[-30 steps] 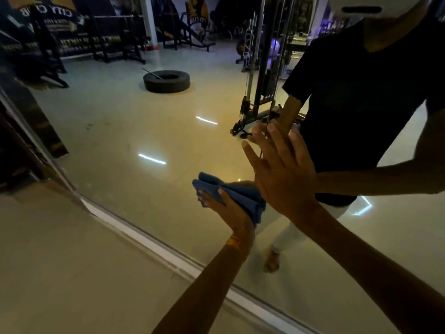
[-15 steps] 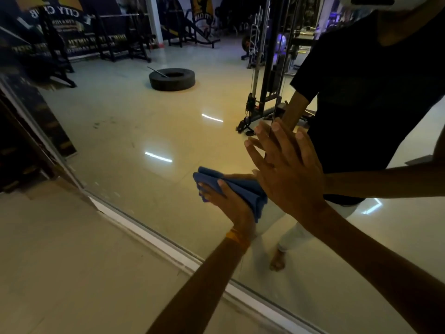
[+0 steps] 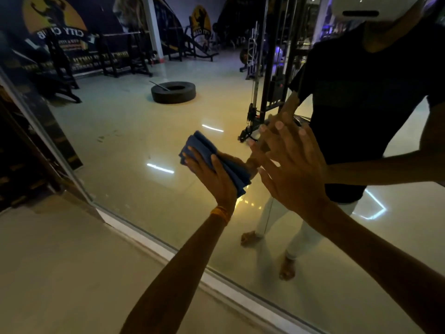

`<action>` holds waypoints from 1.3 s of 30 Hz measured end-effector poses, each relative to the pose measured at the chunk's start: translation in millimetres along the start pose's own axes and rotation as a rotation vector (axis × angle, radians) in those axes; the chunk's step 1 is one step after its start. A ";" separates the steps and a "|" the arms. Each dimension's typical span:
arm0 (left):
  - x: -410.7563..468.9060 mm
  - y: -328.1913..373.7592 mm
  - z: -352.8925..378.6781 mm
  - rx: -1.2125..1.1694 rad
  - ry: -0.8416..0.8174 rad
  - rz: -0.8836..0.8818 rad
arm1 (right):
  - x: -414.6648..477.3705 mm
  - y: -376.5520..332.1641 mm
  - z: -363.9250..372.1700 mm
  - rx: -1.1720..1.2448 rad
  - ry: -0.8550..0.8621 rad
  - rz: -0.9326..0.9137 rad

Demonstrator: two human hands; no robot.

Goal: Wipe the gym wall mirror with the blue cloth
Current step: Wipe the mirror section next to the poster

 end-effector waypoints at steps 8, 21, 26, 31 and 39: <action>158.3 3.5 -106.4 0.202 0.049 -0.065 | 52.6 -14.5 12.9 -0.081 -0.098 0.078; 211.8 44.0 -96.8 0.308 -0.034 0.374 | 92.1 -14.6 23.9 -0.156 -0.065 0.225; 153.3 56.2 -60.6 0.527 -0.248 0.579 | 92.3 -16.9 25.9 -0.193 -0.051 0.240; 232.4 77.9 -91.9 0.536 -0.227 0.710 | 98.9 -11.6 16.0 -0.177 -0.024 0.315; 235.9 126.5 -63.4 0.723 -0.471 1.194 | 180.7 -7.9 -0.8 -0.181 0.055 0.474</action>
Point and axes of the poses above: each hand's wrist, its own x-axis towards the middle knuckle, its own z-axis out of the palm, y = z × x, the point moved 4 cm from there along x, towards the middle knuckle, and after that the axes turned 9 degrees about -y, right-handed, at the moved point
